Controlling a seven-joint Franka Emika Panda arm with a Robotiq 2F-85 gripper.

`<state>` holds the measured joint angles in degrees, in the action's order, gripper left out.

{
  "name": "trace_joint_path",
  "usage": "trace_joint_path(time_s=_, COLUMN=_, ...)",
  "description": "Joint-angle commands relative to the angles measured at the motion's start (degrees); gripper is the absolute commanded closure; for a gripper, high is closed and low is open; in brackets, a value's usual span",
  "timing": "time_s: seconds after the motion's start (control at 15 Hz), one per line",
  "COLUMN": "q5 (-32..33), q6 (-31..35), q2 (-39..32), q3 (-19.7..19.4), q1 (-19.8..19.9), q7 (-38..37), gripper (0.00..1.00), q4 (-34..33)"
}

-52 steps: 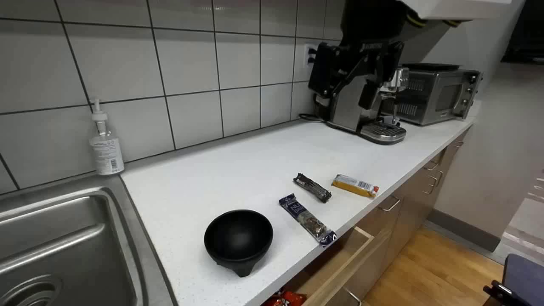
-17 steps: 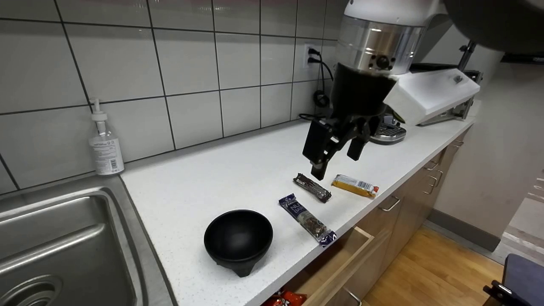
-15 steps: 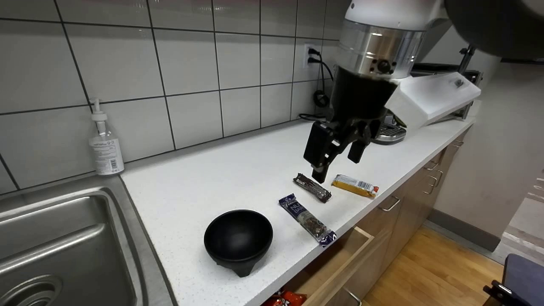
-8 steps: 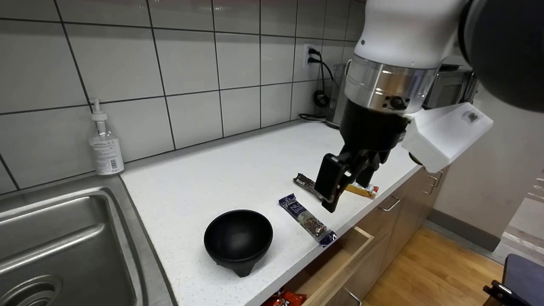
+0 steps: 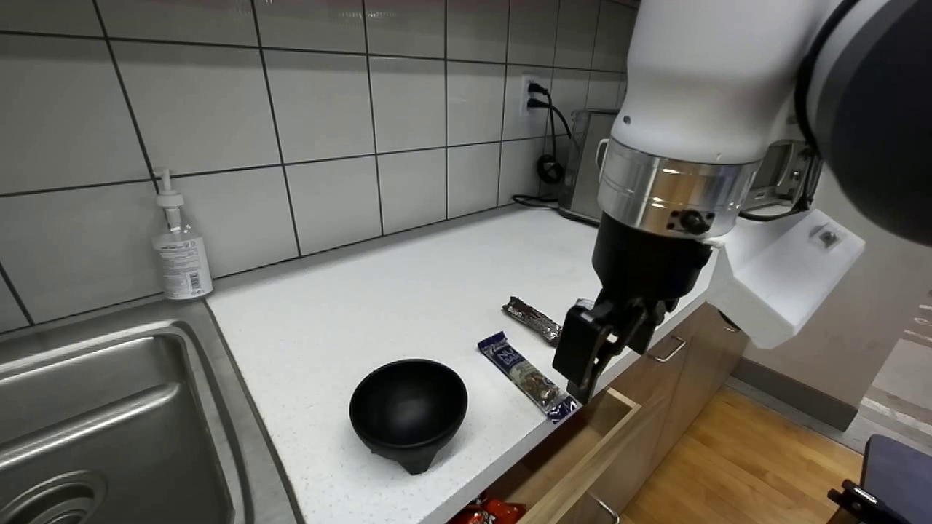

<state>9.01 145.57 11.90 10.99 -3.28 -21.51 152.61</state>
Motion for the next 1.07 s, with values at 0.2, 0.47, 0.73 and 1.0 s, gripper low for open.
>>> trace_joint_path(time_s=0.2, q5=1.56, q6=0.21, q2=-2.87, q3=1.99, q1=-0.62, q7=-5.85, gripper=0.0, q4=-0.36)
trace_joint_path(time_s=0.47, q5=1.88, q6=0.87, q2=-6.81, q3=1.61, q1=-0.95, q7=-7.36, gripper=0.0, q4=-1.83)
trace_joint_path(time_s=0.73, q5=3.49, q6=1.03, q2=-11.15, q3=0.19, q1=-0.96, q7=-8.2, gripper=0.0, q4=-4.2)
trace_joint_path(time_s=1.0, q5=4.41, q6=1.78, q2=-15.88, q3=-2.23, q1=-1.46, q7=-6.77, gripper=0.0, q4=-7.49)
